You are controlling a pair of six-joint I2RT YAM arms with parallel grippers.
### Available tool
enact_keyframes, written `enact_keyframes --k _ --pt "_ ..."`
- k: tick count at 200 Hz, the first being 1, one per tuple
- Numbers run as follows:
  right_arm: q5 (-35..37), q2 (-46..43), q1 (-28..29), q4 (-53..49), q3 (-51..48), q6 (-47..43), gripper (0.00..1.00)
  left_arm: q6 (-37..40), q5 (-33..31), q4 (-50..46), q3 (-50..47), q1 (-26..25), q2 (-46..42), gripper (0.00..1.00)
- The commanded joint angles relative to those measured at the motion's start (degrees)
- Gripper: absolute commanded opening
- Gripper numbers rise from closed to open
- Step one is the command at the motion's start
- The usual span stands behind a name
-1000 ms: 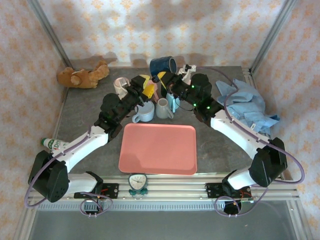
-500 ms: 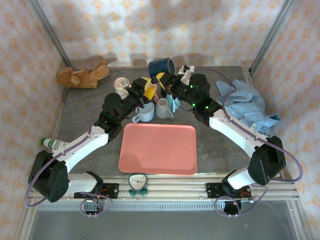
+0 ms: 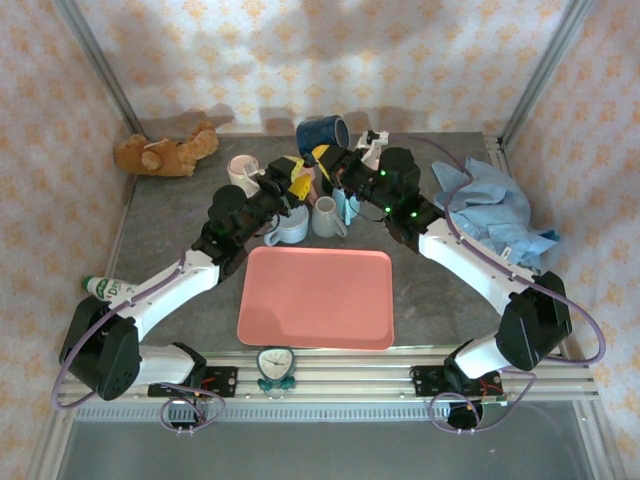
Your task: Turn the mug right side up
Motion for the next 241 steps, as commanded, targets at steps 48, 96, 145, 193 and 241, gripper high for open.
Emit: enact_keyframes --k 48,96,145,193,241 --pt "-2.12 -0.84 0.66 8.17 1.99 0.21 0.00 -1.68 -2.75 5.11 2.79 -0.32 1.31 0.38" --pt "-2.75 -0.59 0.90 7.88 1.62 0.09 0.00 -1.61 -3.31 4.75 3.29 -0.31 0.92 0.34" --pt "-3.09 -0.73 0.92 7.08 1.34 -0.48 0.00 -1.54 -3.64 4.82 2.68 -0.27 0.73 0.31" --pt "-3.17 -0.66 0.92 6.90 0.87 -0.56 0.00 -1.34 -3.10 4.89 3.02 -0.30 1.53 0.28" --pt "-2.69 -0.63 0.92 6.87 0.25 -0.99 0.00 -1.34 -2.33 5.21 3.91 -0.29 2.52 0.20"
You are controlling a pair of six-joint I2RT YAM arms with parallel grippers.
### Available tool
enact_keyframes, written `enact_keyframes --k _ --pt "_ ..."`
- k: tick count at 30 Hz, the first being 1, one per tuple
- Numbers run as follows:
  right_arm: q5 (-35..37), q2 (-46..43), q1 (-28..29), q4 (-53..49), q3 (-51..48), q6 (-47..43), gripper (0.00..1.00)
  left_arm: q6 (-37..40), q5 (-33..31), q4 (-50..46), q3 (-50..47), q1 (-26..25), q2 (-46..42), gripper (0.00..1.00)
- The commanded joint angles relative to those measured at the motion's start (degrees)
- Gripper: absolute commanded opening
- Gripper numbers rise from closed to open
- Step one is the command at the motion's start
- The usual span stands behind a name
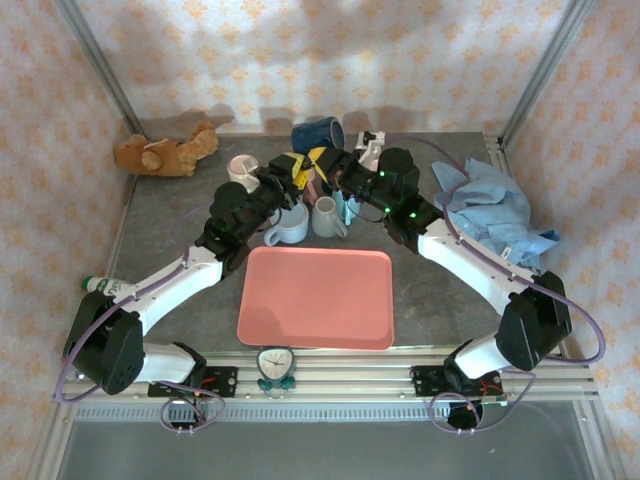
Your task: Turn the mug right side up
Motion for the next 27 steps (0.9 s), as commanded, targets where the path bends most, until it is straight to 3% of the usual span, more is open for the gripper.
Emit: enact_keyframes --k 1,7,16,27 --pt "-0.57 -0.65 0.46 6.38 0.26 -1.52 0.00 0.15 0.17 2.78 2.31 -0.28 0.68 0.20" --pt "-0.05 -0.61 0.46 6.03 -0.13 -2.04 0.00 0.23 0.47 3.14 2.45 -0.33 1.07 0.01" --pt "1.52 -0.87 0.46 4.84 -1.01 -2.85 0.00 1.22 2.09 6.26 4.20 -0.34 2.45 0.00" --pt "2.42 -1.57 0.46 4.00 -1.95 -3.02 0.29 8.60 2.36 3.62 6.93 -0.26 0.06 0.00"
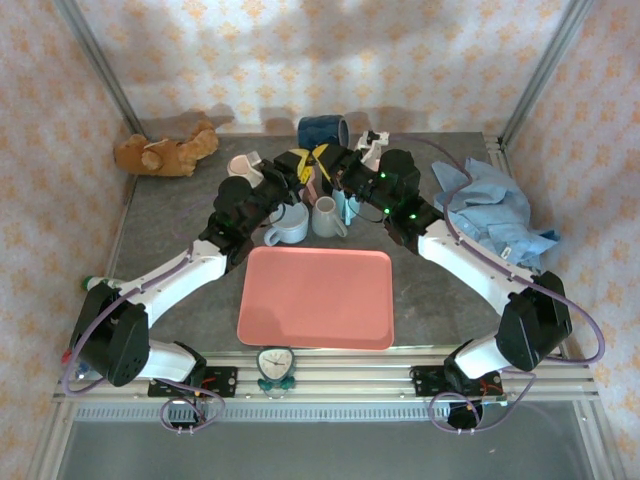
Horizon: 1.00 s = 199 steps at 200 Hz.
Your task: Turn the mug right side up
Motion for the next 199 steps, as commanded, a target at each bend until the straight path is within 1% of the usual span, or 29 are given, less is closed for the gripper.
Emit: enact_keyframes --k 1,18,44,54,75,115,139,154,174,199 --pt "-0.50 -1.66 0.57 2.36 -1.03 -1.29 0.31 4.93 1.40 3.63 3.80 -0.25 -2.70 0.00" --pt "-0.29 -1.95 0.57 2.21 -1.33 -1.32 0.36 6.17 1.22 3.54 3.79 -0.25 -3.07 0.00" --pt "-0.02 -3.00 0.57 1.27 -2.17 -2.38 0.47 9.40 1.27 1.30 4.22 -0.11 -3.83 0.00" --pt "0.10 -3.66 0.57 0.20 -2.39 -3.30 0.50 11.51 1.51 -0.71 4.61 0.19 -4.25 0.00" --pt "-0.22 -5.84 0.49 -5.45 -2.36 -7.57 0.56 17.45 2.53 -5.28 5.97 0.75 -5.22 0.00" --pt "-2.10 -11.22 -2.20 -18.75 -2.65 -17.15 0.59 33.75 4.56 -22.05 11.41 2.05 -8.49 0.00" --pt "-2.07 -14.27 -5.90 -28.84 -2.59 -22.28 0.59 41.67 6.35 -27.35 12.04 3.63 -10.45 0.00" --pt "-1.86 -15.06 -8.74 -35.99 -2.09 -25.45 0.59 48.33 8.40 -31.54 12.80 4.52 -11.14 0.00" --pt "-1.30 -15.06 -12.98 -45.03 -0.71 -30.13 0.59 60.09 13.72 -36.05 14.50 5.04 -11.37 0.00" --pt "-1.71 -15.06 -18.48 -53.04 0.32 -35.74 0.60 79.12 22.98 -44.24 17.80 5.08 -11.02 0.00"
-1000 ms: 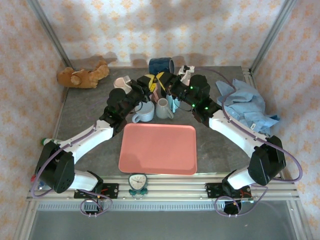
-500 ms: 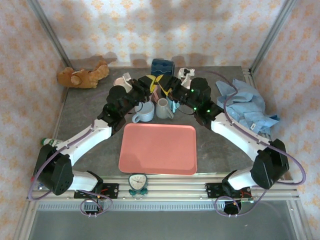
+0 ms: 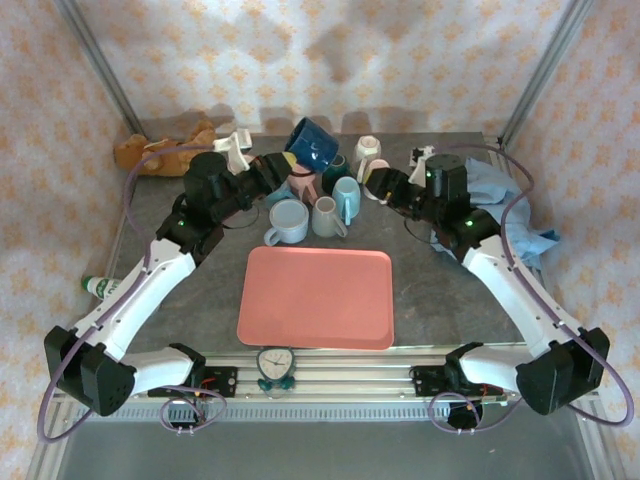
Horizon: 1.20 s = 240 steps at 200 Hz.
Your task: Turn the mug right side up
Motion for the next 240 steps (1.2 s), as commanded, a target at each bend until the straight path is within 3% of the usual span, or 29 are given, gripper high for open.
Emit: enact_keyframes --k 1,16,43,58,117,156,211,240 --pt "-0.03 -0.40 -4.21 -12.98 2.57 -8.73 0.60 24.81 12.12 -6.50 5.34 -0.04 -1.28 0.00" --pt "0.12 -0.39 -6.68 -16.17 2.84 -10.84 0.60 36.55 17.25 -11.38 6.19 -0.28 -1.01 0.00" --pt "-1.83 -0.24 -10.44 -18.59 2.26 -13.59 0.60 56.24 19.05 -18.46 4.77 -2.34 -1.18 0.00" --pt "-3.58 0.22 -11.88 -19.87 2.29 -15.01 0.60 62.98 18.56 -18.01 2.11 -3.52 -1.29 0.00" --pt "-12.08 2.04 -16.09 -29.63 2.89 -24.86 0.60 73.64 17.24 -3.05 -10.59 -9.06 0.93 0.00" --pt "-13.26 -0.39 -16.80 -34.37 1.09 -31.91 0.58 71.61 15.22 7.32 -15.19 -10.21 4.42 0.00" --pt "-11.60 -13.62 -16.80 -26.25 -11.92 -42.72 0.57 73.94 13.23 9.33 -13.80 -12.72 12.34 0.00" --pt "-6.64 -19.16 -16.80 -22.52 -17.26 -46.61 0.57 74.20 12.63 10.38 -12.69 -13.81 15.75 0.00"
